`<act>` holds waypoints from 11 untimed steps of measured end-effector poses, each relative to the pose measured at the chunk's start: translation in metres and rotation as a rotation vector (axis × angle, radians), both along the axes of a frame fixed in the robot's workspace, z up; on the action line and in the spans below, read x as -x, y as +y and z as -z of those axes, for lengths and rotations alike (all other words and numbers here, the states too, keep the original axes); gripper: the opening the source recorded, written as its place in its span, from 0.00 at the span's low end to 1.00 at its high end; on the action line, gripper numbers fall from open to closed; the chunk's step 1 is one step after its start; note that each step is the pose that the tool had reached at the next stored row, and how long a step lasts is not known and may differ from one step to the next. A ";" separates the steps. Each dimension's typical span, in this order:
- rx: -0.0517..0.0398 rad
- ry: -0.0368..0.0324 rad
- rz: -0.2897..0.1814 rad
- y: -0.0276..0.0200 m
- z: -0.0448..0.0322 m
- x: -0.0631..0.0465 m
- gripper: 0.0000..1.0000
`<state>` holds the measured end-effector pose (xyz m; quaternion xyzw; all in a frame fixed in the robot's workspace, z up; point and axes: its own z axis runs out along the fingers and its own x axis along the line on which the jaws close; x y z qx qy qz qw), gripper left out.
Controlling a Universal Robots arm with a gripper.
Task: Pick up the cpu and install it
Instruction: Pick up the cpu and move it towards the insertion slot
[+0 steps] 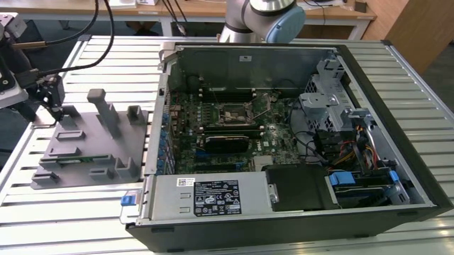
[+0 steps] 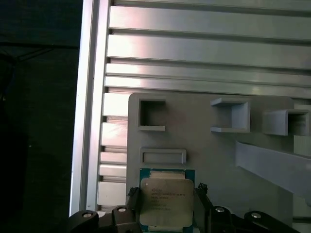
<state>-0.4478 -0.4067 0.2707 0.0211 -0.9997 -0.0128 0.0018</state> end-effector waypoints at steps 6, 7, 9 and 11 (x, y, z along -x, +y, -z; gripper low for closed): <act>0.0000 -0.0001 0.000 0.0001 -0.0118 0.000 0.53; -0.0001 -0.0003 0.000 0.0001 -0.0139 0.000 0.53; 0.0000 -0.0002 0.000 0.0001 -0.0182 0.000 0.53; 0.0000 -0.0002 0.000 0.0002 -0.0221 0.000 0.53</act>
